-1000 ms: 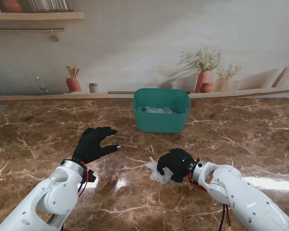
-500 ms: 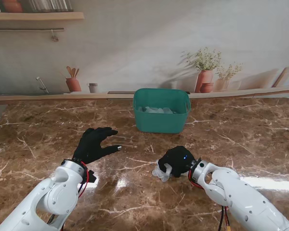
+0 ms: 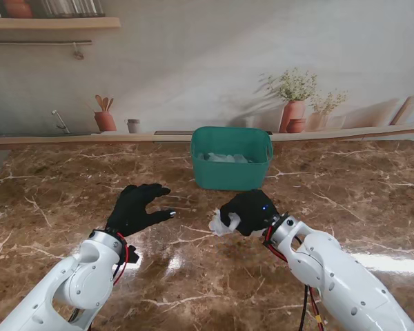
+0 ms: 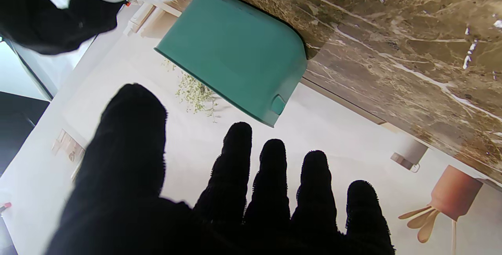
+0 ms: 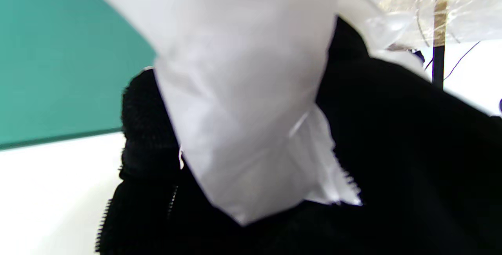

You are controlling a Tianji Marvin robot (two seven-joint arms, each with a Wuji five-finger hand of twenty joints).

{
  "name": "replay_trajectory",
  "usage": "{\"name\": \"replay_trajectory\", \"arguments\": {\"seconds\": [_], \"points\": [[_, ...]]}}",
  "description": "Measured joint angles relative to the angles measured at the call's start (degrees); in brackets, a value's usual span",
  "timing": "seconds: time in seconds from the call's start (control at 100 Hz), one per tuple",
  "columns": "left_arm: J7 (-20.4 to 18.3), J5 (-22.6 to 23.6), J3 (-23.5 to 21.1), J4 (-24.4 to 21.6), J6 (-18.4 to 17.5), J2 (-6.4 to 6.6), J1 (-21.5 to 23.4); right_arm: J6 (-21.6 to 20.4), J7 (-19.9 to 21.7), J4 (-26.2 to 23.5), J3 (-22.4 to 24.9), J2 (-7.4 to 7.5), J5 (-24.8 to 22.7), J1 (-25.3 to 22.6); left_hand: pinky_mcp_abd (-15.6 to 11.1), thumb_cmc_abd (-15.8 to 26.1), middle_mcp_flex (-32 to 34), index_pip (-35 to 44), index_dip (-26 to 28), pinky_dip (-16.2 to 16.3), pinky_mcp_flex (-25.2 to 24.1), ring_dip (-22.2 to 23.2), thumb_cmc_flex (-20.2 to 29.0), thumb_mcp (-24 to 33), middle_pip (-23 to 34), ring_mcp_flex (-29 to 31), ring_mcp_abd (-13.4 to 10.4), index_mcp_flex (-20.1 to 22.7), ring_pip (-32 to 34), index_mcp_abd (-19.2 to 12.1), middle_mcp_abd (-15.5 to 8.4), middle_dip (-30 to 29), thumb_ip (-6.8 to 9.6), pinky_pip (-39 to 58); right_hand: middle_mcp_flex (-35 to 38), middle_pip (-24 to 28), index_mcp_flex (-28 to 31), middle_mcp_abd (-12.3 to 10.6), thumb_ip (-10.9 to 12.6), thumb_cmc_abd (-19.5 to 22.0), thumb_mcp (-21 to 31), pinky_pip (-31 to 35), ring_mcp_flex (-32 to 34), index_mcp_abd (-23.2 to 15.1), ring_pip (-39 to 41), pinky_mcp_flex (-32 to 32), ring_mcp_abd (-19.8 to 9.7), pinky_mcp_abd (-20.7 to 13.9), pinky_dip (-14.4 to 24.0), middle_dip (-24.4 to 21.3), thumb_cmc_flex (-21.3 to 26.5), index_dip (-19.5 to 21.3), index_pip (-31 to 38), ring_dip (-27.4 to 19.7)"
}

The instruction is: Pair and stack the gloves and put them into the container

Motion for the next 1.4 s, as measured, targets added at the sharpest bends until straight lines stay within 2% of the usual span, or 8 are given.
{"name": "replay_trajectory", "arguments": {"seconds": [0.22,0.35,0.54,0.65,0.81,1.05,1.26,1.4], "points": [[-0.22,-0.21,0.14,0.01,-0.23,0.00,0.15,-0.09,2.17,-3.20,1.56,-0.56,1.51,1.28,0.00,0.00,0.00,0.00,0.00,0.00,0.00,0.00,0.02,-0.94,0.00,0.00,0.00,0.00,0.00,0.00,0.00,0.00,0.00,0.00,0.21,0.06,0.00,0.01,0.00,0.12,0.00,0.10,0.00,0.00,0.12,0.01,0.03,0.01,0.00,0.02,0.00,0.00,0.06,0.00],[-0.33,-0.22,-0.08,-0.02,-0.48,0.00,0.41,-0.81,4.79,-4.08,2.41,-1.14,5.48,2.77,0.00,0.00,0.00,0.00,0.00,0.00,0.00,0.00,0.02,-0.94,0.00,0.00,0.00,0.00,0.00,0.00,0.00,0.00,0.00,0.00,0.21,0.07,0.01,0.03,0.01,0.14,0.00,0.13,0.00,0.00,0.23,0.01,0.04,0.01,0.00,0.09,0.00,0.00,0.07,0.00],[-0.49,-0.22,-0.31,-0.12,-0.54,0.00,0.59,-2.10,7.72,-4.62,3.34,-1.48,6.36,5.30,0.00,0.00,0.00,0.00,0.00,0.01,0.00,0.00,0.02,-1.57,0.00,0.00,0.00,0.00,0.00,0.00,0.00,0.00,0.00,0.00,0.23,0.31,0.02,0.03,0.01,0.13,0.00,0.14,0.00,0.00,0.58,0.01,0.30,0.02,0.00,0.19,0.00,0.00,0.08,0.00],[-0.56,-0.22,-0.36,-0.20,-0.53,0.02,0.66,-3.18,11.69,-4.68,3.62,-1.48,8.50,7.07,0.00,0.00,0.00,0.00,0.00,0.03,0.00,-0.01,0.03,-1.57,-0.01,0.00,0.00,0.00,0.00,0.00,0.00,0.00,0.00,0.00,0.23,0.32,0.02,0.04,0.01,0.14,0.00,0.15,0.00,0.00,0.68,0.01,0.32,0.02,0.00,0.23,0.00,0.00,0.09,0.00],[-0.63,-1.15,-0.39,-0.22,-0.52,0.01,0.66,-3.84,21.77,-4.66,3.83,-1.24,12.66,10.68,0.00,0.02,0.00,0.00,0.00,0.06,-0.01,-0.07,0.02,-1.57,-0.01,0.00,0.00,0.00,0.00,0.00,-0.01,-0.01,0.00,0.00,0.24,0.32,0.02,0.08,0.01,0.16,0.00,0.16,0.00,0.01,0.69,0.01,0.34,0.05,0.00,0.66,0.00,0.00,0.11,0.00],[-0.70,-1.18,-0.86,-0.16,-0.50,-0.01,0.74,-3.25,25.01,-2.43,2.04,-0.73,14.56,17.16,0.00,0.03,0.00,0.00,0.00,0.54,-0.01,-0.10,1.14,-2.22,-0.02,0.00,0.00,0.00,-0.01,-0.01,-0.01,-0.01,0.00,-0.60,0.24,0.32,0.02,0.11,0.01,0.34,0.00,0.16,0.00,0.03,0.70,0.01,0.35,0.05,0.00,0.69,0.00,0.00,0.12,0.50],[-0.70,-1.09,-1.16,-0.16,-0.52,-0.01,1.06,-2.13,25.27,2.36,-1.03,-0.74,14.73,22.79,0.00,0.04,0.00,0.00,0.00,0.60,-0.01,-0.12,1.81,-2.22,-0.02,0.00,0.00,0.00,-0.01,-0.01,-0.02,-0.01,0.00,-0.67,0.24,0.32,0.02,0.11,0.01,0.71,-0.01,0.16,0.00,0.03,0.70,0.01,0.35,0.05,0.00,0.70,0.00,-0.16,0.14,0.52],[-0.84,-1.16,-1.22,-0.18,-0.53,0.01,1.18,-1.39,23.88,6.47,-3.78,-0.94,14.82,26.36,0.00,0.04,0.00,0.00,0.00,0.61,-0.01,-0.12,1.81,-2.22,-0.02,0.00,0.00,0.00,-0.01,-0.01,-0.02,-0.01,0.00,-0.68,0.24,0.32,0.02,0.11,0.01,1.62,-0.01,0.16,0.00,0.04,0.70,-0.01,0.35,0.05,0.00,0.70,0.00,-0.60,0.14,0.54]]}}
